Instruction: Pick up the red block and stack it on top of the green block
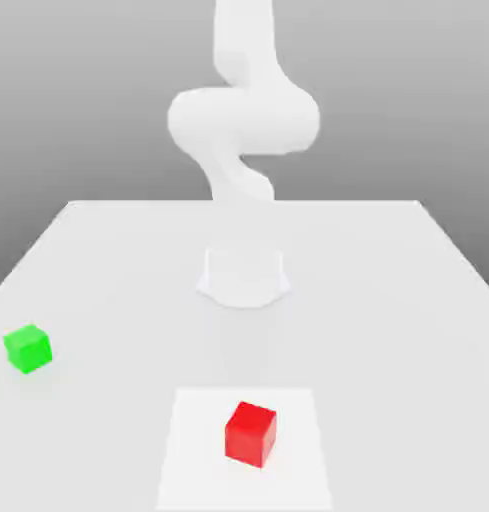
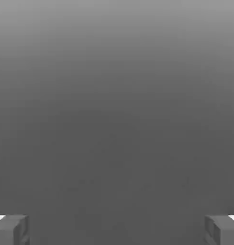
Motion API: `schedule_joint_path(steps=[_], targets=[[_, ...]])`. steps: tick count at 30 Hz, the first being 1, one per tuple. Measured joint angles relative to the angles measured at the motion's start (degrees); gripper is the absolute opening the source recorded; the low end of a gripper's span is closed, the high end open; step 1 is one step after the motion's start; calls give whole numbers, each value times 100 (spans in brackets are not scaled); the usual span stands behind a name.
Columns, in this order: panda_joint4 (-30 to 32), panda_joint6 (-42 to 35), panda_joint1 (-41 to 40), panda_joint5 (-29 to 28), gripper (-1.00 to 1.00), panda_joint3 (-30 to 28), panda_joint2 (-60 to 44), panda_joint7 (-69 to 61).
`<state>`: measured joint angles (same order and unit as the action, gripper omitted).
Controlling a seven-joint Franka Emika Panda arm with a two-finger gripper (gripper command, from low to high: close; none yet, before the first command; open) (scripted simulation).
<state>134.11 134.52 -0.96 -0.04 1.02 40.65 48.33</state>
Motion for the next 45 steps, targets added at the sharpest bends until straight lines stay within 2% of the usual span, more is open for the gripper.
schedule_joint_path(steps=[12, 20, 26, 27, 34, 40, 45], targets=[[1132, 1335, -375, -99, 0, 426, -2534, 1277], [1875, 2211, -399, -131, 0, 485, -4194, 2090], [1850, 3182, -243, -356, 0, 284, -5437, 2385], [1824, 3340, -199, -405, -100, 230, -5625, 2423], [1819, 3379, -198, -423, -100, 226, -5663, 2439], [1980, 2464, -315, -126, -100, 362, -4587, 2190], [2005, 2172, -1629, -156, -100, -254, -4271, 1108]])
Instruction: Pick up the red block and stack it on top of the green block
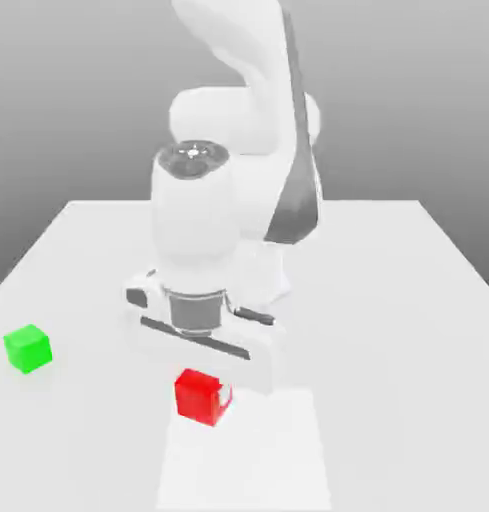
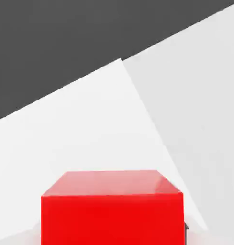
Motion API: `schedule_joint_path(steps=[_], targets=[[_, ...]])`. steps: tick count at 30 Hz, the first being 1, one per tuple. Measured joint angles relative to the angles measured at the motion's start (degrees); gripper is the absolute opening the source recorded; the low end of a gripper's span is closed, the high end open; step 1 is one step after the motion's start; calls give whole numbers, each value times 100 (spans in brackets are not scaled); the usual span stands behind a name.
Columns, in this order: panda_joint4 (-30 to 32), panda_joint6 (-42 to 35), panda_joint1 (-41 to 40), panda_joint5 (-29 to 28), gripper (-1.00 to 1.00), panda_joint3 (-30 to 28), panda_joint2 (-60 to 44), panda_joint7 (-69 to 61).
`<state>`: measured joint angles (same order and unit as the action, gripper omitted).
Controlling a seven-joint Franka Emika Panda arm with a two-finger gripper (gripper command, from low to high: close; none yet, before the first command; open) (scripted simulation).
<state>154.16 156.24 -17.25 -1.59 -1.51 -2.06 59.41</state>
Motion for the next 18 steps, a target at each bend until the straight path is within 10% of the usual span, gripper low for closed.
schedule_joint_path(steps=[10, 16, 17, 18], targets=[[20, -421, -2499, -6, -100, -1284, 446, -2504], [-28, 471, -2698, 664, -100, -1091, -527, -3246], [-34, 606, -2739, 763, 100, -1029, -673, -3320], [-34, 606, -2739, 763, 100, -1029, -673, -3320]])
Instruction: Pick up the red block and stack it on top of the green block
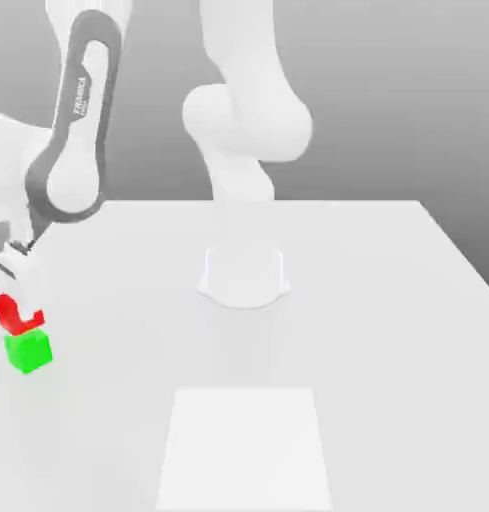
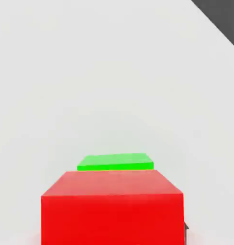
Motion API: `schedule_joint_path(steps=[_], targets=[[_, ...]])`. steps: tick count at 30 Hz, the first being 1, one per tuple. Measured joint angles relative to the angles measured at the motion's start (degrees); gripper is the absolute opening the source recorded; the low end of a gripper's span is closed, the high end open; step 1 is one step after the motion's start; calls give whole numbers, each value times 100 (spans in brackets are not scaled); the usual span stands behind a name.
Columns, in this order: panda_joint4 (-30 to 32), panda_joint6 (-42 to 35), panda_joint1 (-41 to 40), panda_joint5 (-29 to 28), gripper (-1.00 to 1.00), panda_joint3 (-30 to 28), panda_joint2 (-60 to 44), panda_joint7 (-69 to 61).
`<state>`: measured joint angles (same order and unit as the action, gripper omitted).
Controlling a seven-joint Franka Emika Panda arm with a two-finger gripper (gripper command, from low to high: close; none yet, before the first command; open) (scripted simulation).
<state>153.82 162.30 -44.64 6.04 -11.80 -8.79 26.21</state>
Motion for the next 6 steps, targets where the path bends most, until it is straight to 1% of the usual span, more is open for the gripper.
schedule_joint_path(steps=[6], targets=[[0, 8, -9, 7, 100, 10, -6, -9]])
